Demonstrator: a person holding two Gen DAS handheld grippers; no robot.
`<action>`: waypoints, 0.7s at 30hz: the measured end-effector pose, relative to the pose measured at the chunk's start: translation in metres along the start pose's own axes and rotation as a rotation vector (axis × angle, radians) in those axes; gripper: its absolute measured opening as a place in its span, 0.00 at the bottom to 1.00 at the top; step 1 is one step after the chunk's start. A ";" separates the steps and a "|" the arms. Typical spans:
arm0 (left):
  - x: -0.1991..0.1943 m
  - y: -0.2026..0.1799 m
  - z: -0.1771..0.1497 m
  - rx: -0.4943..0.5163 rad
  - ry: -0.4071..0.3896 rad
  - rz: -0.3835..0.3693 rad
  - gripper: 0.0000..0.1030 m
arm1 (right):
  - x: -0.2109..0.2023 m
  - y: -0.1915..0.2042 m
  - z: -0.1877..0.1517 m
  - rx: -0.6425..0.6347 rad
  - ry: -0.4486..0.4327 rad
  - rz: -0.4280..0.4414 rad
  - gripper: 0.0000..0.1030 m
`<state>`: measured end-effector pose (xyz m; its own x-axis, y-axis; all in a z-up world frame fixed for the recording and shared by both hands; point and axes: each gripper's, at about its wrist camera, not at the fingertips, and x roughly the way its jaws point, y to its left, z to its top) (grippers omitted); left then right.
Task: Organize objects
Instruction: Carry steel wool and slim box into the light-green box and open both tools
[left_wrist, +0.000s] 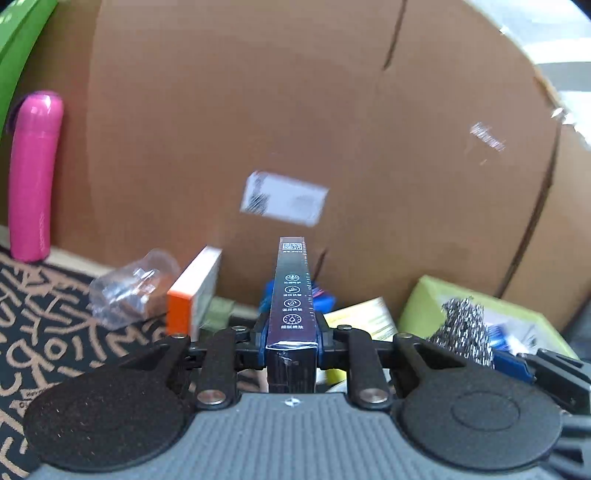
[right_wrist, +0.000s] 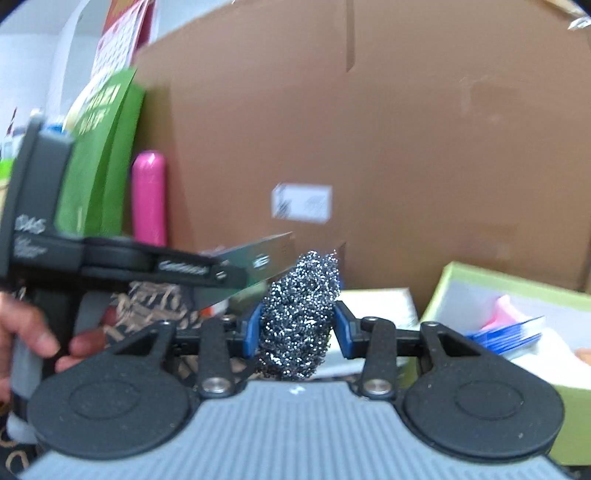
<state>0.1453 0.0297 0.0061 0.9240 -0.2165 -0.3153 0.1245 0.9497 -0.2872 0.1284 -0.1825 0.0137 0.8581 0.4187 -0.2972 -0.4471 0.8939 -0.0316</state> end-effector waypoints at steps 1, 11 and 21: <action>-0.003 -0.005 0.002 -0.007 -0.010 -0.018 0.22 | -0.006 -0.006 0.002 0.011 -0.024 -0.018 0.39; -0.004 -0.100 0.012 0.096 -0.005 -0.268 0.22 | -0.050 -0.079 0.011 0.141 -0.164 -0.349 0.39; 0.048 -0.166 0.001 0.149 0.110 -0.387 0.22 | -0.044 -0.143 -0.013 0.243 -0.084 -0.662 0.46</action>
<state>0.1692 -0.1379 0.0393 0.7558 -0.5781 -0.3074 0.5124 0.8145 -0.2720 0.1517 -0.3310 0.0187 0.9512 -0.2223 -0.2141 0.2352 0.9713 0.0367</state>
